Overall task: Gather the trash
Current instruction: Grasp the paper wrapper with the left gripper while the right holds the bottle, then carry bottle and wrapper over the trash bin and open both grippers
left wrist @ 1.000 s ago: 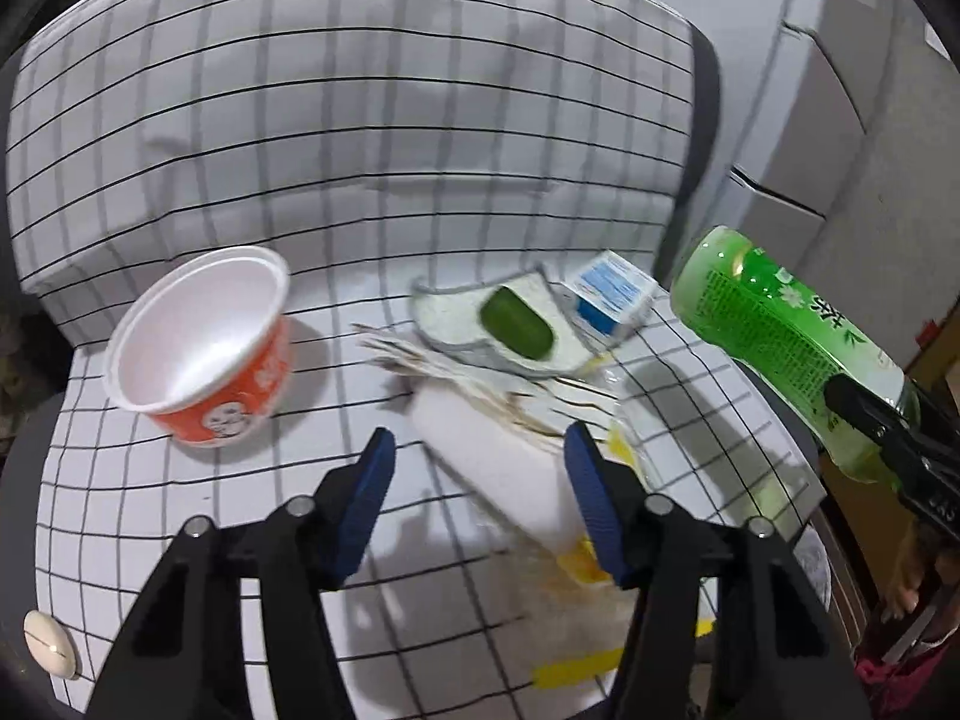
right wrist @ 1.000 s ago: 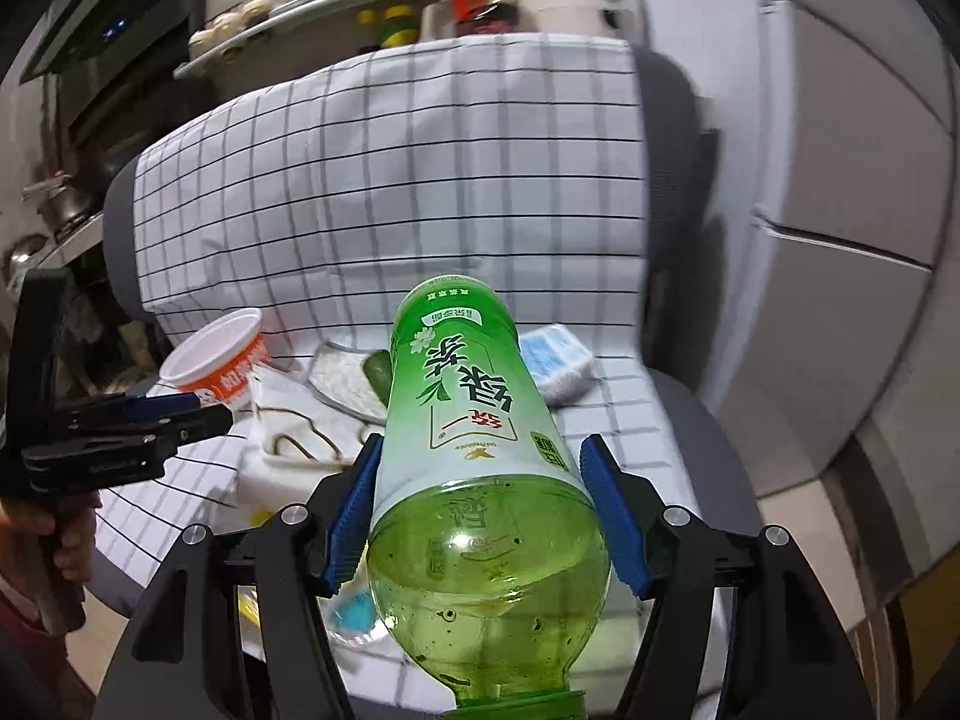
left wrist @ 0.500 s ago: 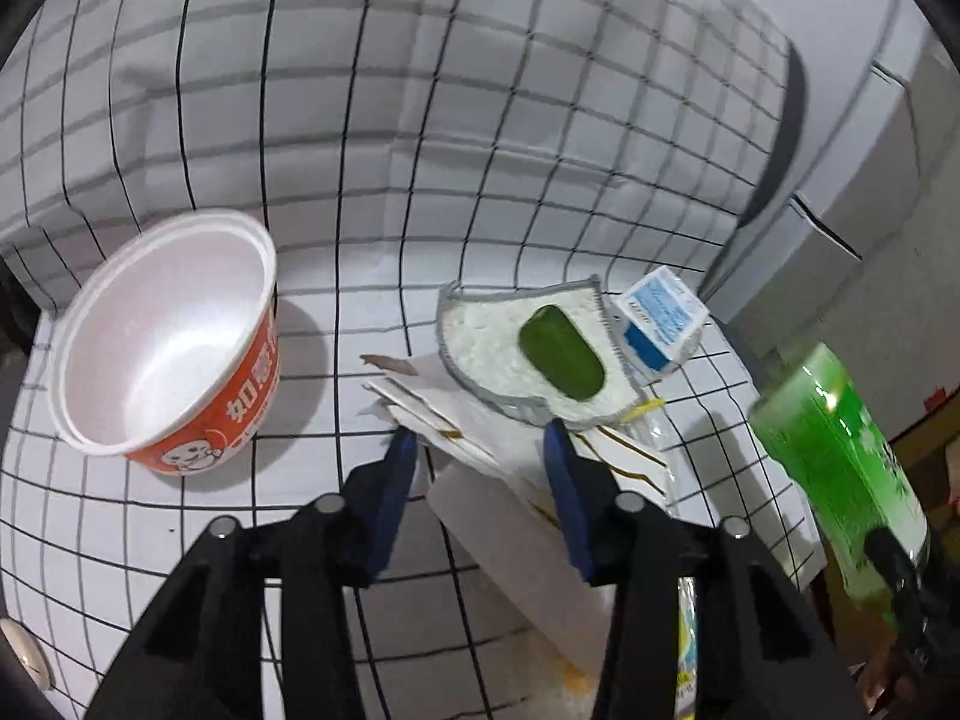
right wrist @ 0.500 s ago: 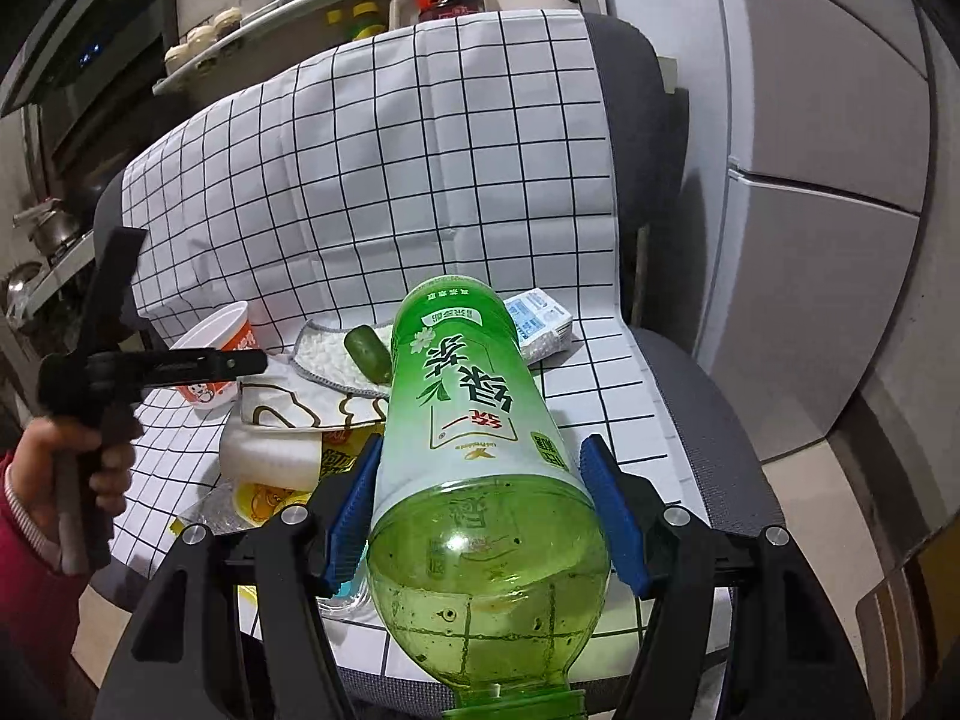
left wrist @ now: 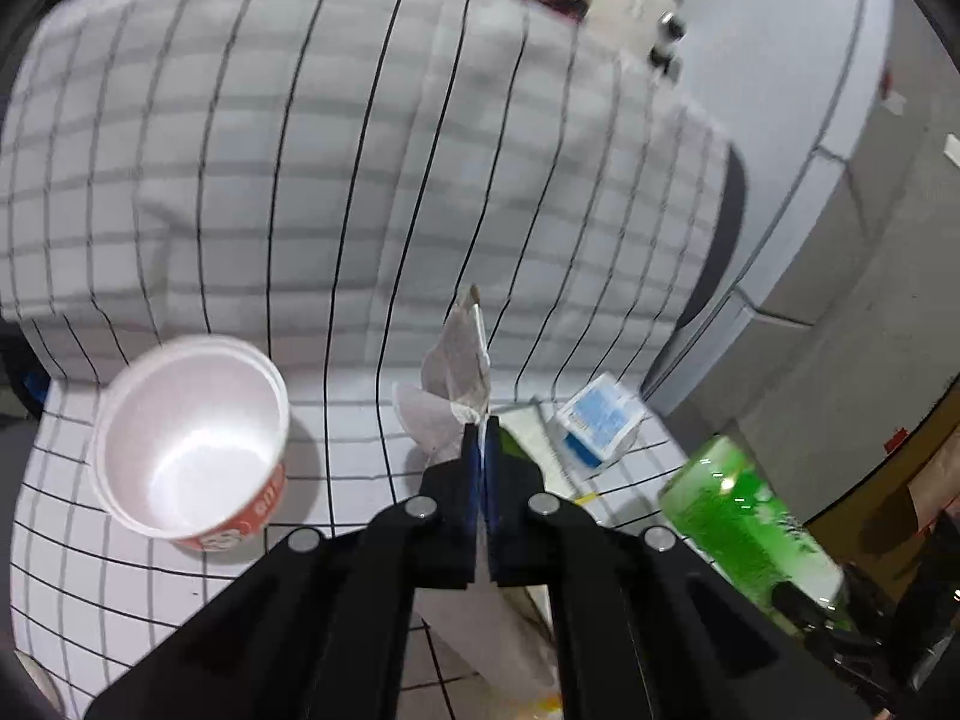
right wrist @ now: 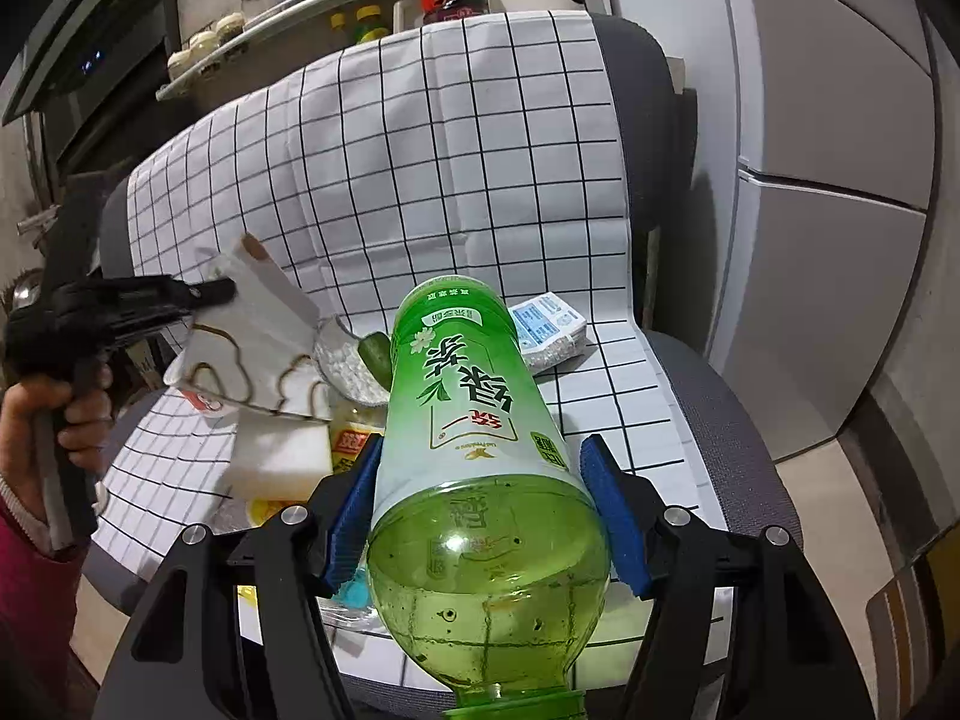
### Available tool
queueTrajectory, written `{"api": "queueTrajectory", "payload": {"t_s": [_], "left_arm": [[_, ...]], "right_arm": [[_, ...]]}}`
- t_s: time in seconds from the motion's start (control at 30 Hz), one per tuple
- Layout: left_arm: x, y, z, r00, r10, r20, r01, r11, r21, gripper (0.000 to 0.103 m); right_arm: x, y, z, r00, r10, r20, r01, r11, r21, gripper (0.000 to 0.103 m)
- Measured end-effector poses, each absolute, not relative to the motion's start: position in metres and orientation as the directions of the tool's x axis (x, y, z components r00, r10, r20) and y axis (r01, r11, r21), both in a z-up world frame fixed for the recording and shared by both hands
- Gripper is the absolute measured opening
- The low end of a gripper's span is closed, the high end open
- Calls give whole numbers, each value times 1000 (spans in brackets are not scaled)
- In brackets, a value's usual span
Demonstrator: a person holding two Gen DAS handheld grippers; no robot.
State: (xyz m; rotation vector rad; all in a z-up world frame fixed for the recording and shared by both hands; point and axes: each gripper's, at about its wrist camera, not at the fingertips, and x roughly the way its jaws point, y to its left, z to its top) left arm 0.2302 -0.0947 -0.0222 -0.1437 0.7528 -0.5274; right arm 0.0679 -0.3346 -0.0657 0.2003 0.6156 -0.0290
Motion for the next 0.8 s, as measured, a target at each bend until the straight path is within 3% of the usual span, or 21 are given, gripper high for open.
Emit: {"api": "queueTrajectory", "payload": {"t_s": [0.33, 0.8], "left_arm": [[134, -101, 21, 639, -617, -459, 586, 777, -229, 0], [24, -251, -32, 329, -807, -490, 880, 451, -151, 0]], "right_arm": [[30, -337, -41, 859, -49, -510, 157, 973, 171, 66], [-113, -403, -57, 755, -361, -547, 494, 862, 114, 66]]}}
